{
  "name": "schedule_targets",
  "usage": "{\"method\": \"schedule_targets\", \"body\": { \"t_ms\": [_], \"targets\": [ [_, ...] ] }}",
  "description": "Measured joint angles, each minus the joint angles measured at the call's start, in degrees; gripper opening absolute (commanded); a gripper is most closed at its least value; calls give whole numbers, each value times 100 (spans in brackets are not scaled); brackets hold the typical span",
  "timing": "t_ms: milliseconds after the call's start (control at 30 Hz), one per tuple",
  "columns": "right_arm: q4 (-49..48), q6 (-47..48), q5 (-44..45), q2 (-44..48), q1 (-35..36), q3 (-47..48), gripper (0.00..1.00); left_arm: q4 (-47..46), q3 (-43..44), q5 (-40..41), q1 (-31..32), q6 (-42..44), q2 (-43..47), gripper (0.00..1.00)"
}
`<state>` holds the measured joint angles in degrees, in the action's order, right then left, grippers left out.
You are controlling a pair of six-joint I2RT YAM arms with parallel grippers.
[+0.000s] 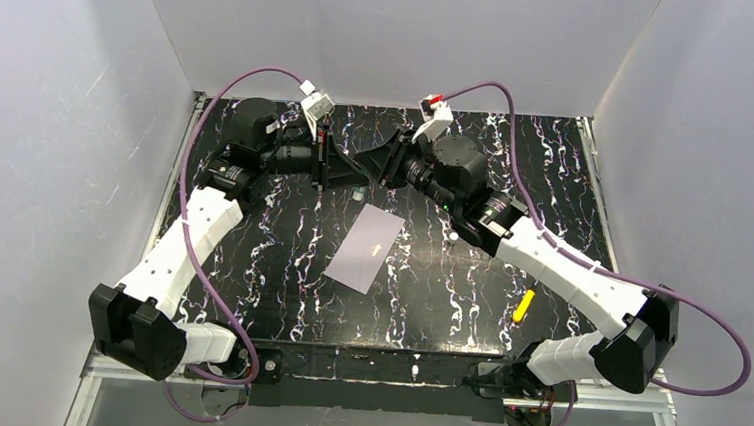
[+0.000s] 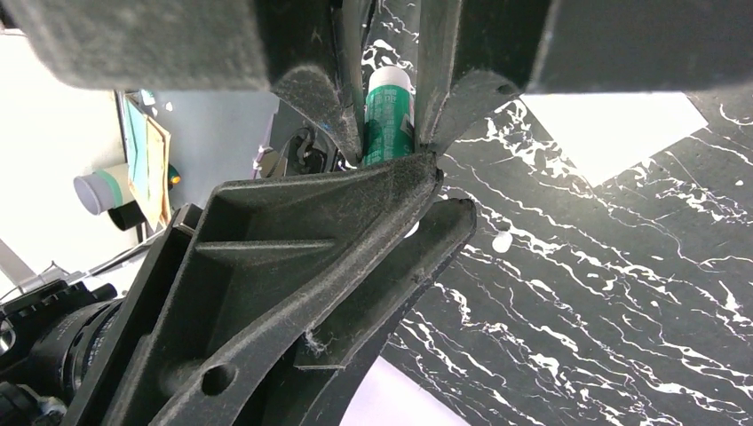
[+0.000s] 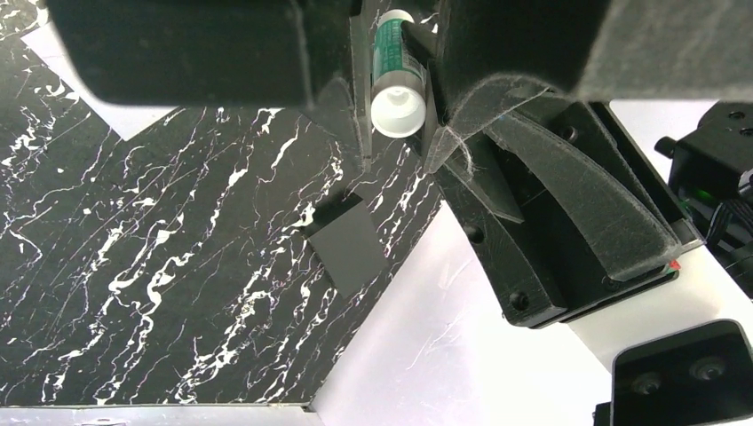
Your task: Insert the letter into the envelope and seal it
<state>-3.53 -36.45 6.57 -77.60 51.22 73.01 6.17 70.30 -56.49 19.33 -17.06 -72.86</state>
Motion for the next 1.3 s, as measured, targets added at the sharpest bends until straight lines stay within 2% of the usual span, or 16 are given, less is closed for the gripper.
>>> {"method": "schedule_targets", "body": {
  "t_ms": [167,400,667,767,800,867,900,933,1133,1233,1300],
  "targets": [
    [-140,114,-584,-11,-114,33,1,-160,4,-146,0,-317,0,0],
    [-1598,354,-2385,621,-354,-846,1,-619,-31,-1410,13,-503,144,0],
    [-2474,638,-4306,748,-345,-881,1,-898,-28,-2435,81,-457,522,0],
    [-2492,802,-4640,704,-358,-846,1,-911,-28,-2653,90,-437,503,0],
    [-2433,859,-4656,688,-358,-800,11,-914,-28,-2671,87,-431,492,0],
    [-2269,968,-4509,682,-358,-743,61,-920,-28,-2629,76,-411,481,0],
    [-2194,975,-4387,682,-358,-723,77,-918,-28,-2544,66,-402,474,0],
    [-2076,1001,-4109,682,-354,-680,84,-914,-28,-2474,59,-407,468,0],
    [-1469,822,-2133,614,-328,-411,89,-920,-109,-1386,33,-557,330,0],
    [-1239,643,-1248,621,-328,-498,87,-905,-273,-531,35,-748,308,0],
    [-1091,494,-804,645,-326,-590,85,-916,-415,345,35,-1040,319,0]
  ]
}}
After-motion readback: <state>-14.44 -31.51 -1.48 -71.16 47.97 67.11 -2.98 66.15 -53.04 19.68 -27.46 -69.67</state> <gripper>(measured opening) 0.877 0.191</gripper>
